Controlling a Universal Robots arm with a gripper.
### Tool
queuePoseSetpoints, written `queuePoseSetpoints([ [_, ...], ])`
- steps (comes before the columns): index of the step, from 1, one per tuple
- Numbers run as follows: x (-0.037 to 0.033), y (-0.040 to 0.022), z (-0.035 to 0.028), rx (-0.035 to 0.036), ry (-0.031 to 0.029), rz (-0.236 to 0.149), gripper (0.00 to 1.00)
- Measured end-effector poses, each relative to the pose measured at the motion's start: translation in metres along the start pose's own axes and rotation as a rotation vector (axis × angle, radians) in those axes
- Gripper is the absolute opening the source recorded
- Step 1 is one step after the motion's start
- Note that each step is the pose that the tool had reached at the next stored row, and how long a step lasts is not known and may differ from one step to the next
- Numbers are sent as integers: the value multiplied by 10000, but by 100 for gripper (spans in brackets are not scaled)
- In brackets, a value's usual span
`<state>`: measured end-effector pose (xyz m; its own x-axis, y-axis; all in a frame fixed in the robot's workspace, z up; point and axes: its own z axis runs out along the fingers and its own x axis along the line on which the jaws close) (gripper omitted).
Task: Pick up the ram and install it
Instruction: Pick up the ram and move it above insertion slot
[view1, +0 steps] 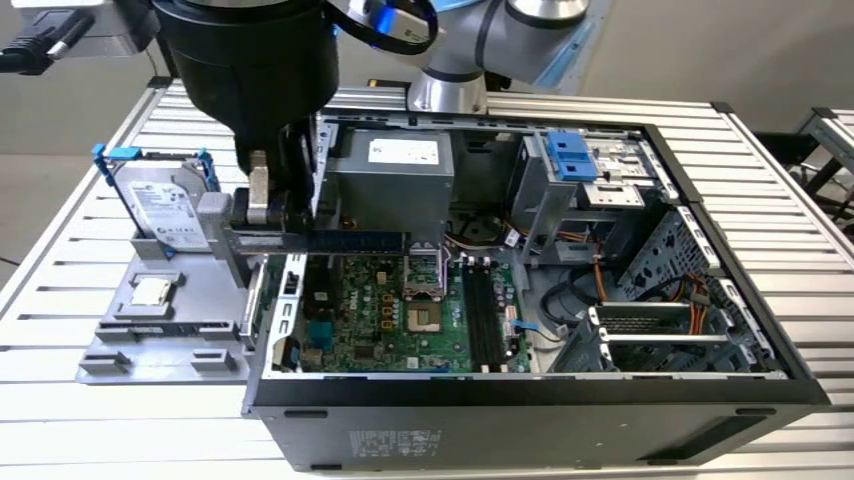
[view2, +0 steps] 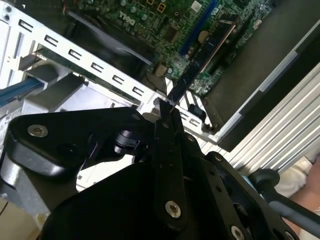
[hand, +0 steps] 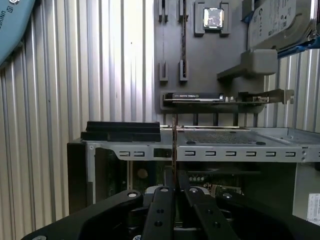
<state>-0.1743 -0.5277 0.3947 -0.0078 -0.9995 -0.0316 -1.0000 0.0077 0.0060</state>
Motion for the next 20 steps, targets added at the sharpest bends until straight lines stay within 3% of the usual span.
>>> queuePoseSetpoints([
  [20, -4, -570, -3, 0, 0, 0, 0],
])
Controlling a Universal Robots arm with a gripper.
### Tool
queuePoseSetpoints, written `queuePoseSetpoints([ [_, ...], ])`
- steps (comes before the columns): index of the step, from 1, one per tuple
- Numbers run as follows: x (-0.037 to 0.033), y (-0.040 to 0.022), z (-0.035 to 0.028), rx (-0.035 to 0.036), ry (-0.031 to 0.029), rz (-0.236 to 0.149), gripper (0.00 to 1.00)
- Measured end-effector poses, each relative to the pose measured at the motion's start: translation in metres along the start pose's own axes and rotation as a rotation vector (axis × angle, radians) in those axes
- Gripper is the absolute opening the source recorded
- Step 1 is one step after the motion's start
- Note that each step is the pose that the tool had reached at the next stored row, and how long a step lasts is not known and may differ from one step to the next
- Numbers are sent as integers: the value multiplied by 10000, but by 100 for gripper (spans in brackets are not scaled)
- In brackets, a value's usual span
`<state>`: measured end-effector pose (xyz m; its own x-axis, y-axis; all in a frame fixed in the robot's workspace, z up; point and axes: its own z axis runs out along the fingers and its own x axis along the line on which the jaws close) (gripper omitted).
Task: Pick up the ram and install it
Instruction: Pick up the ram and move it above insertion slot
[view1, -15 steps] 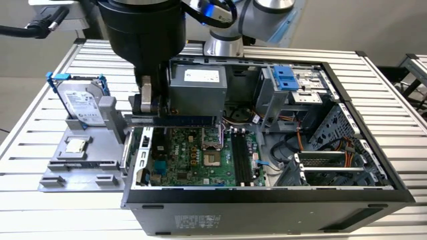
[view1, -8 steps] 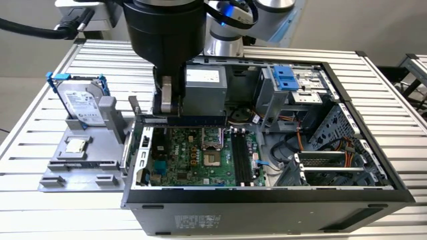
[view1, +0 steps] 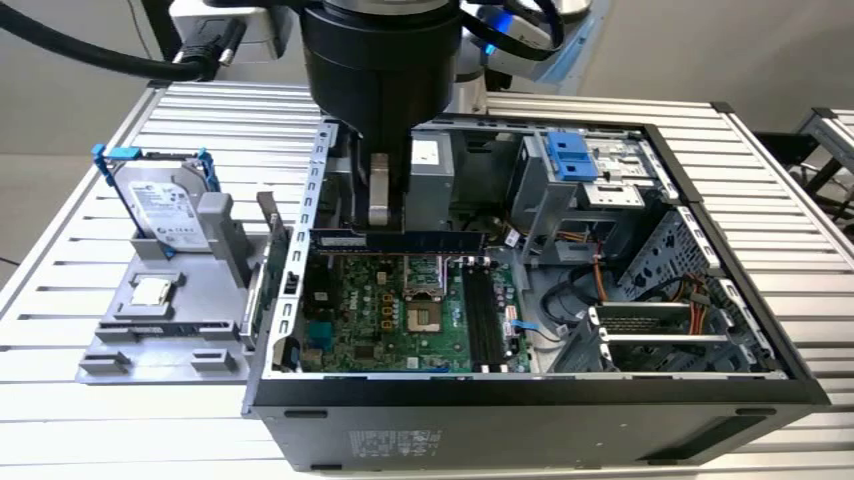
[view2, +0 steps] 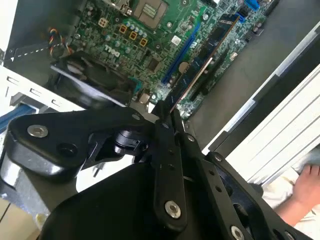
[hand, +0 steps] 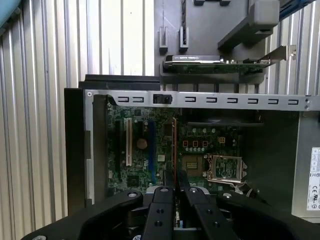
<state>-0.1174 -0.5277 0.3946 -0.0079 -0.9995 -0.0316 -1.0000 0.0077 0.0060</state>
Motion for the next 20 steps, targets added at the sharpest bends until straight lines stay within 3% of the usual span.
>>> queuePoseSetpoints([
  [20, -5, -626, -4, 0, 1, 0, 0],
])
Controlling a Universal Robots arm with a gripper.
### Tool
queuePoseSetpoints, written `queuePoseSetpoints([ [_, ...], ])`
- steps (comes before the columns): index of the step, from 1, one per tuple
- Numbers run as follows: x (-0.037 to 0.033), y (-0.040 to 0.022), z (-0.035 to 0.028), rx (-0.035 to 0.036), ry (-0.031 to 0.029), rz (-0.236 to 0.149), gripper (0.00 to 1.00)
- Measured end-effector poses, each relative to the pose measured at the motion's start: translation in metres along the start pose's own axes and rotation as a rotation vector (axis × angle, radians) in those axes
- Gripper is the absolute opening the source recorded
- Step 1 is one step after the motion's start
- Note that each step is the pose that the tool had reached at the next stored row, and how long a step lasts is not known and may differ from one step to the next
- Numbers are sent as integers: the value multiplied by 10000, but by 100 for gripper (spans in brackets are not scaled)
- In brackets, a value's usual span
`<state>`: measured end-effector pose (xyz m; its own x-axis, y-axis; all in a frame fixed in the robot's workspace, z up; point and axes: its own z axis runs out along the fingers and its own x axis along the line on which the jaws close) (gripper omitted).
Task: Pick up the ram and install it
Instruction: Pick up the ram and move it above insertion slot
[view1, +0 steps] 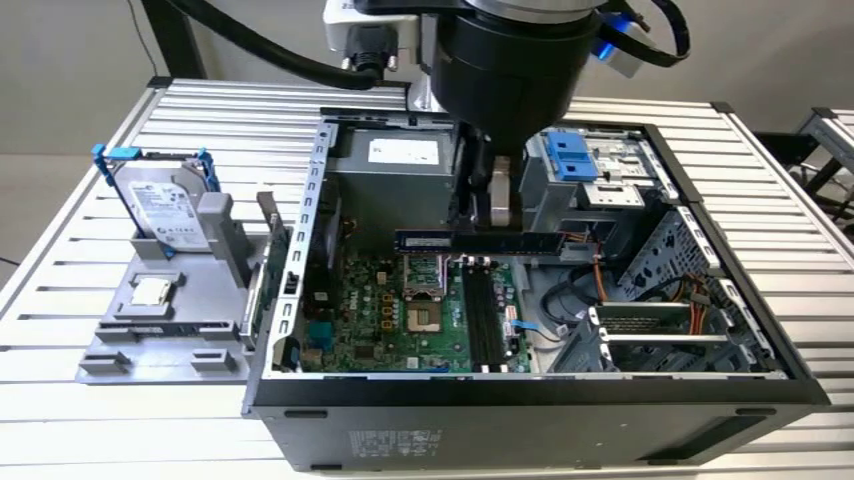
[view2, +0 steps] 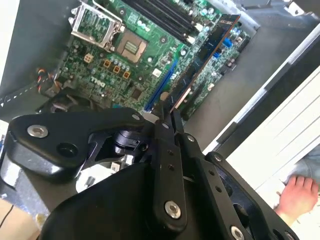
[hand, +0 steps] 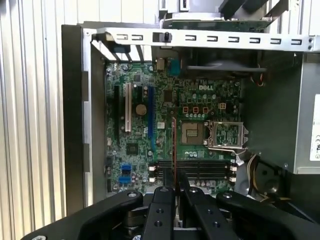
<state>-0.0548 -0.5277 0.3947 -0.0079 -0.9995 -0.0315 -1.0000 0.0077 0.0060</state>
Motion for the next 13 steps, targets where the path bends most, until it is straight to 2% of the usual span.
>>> queuePoseSetpoints([
  [13, -3, -434, -2, 0, -1, 0, 0],
])
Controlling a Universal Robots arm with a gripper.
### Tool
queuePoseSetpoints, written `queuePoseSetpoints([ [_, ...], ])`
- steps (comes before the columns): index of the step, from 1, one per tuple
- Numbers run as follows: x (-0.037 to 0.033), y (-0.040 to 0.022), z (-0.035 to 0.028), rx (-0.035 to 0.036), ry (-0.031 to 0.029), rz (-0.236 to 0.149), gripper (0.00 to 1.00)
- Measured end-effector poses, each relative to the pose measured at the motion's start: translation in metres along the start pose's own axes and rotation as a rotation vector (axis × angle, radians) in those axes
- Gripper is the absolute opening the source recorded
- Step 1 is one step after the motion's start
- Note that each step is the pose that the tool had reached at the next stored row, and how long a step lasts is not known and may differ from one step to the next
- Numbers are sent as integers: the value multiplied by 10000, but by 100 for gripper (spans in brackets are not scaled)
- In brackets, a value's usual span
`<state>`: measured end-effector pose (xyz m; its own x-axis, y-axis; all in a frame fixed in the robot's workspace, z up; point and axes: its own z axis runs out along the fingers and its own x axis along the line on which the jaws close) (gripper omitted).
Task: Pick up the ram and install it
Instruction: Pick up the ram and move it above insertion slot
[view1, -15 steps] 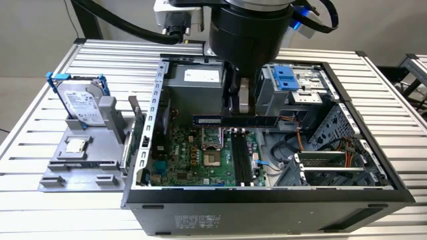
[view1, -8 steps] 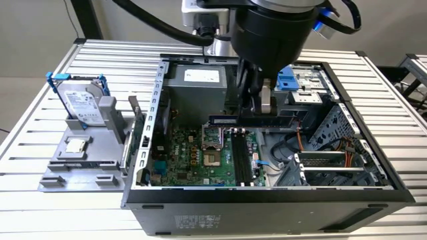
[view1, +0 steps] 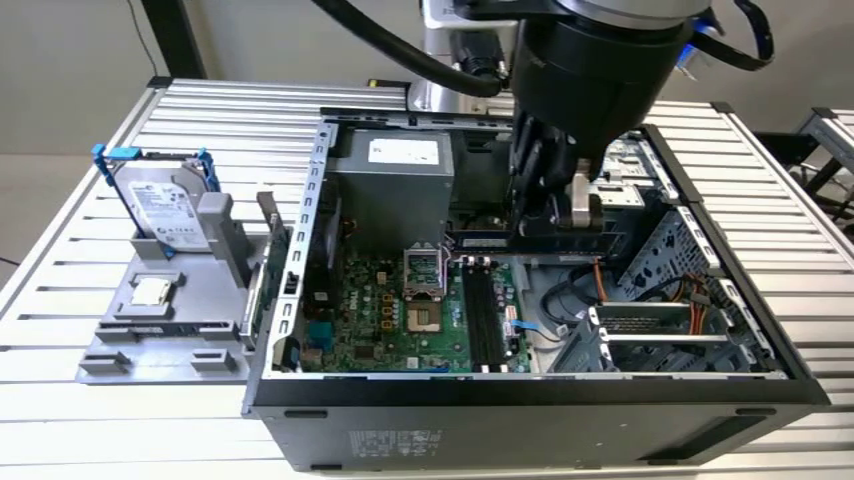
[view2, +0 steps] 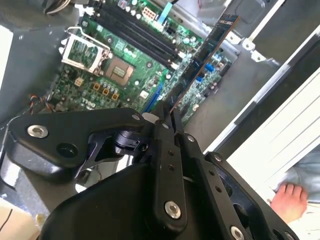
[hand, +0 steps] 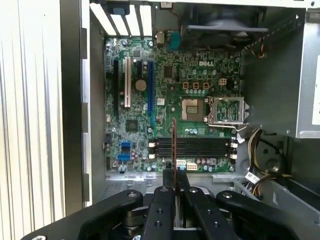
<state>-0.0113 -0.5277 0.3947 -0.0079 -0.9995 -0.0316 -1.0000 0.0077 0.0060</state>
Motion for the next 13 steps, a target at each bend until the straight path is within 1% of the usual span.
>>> queuePoseSetpoints([
  [11, -3, -372, -2, 0, 0, -1, 0],
  [12, -3, -403, -2, 0, 0, 0, 0],
  [13, -4, -419, -2, 1, 0, -1, 0],
])
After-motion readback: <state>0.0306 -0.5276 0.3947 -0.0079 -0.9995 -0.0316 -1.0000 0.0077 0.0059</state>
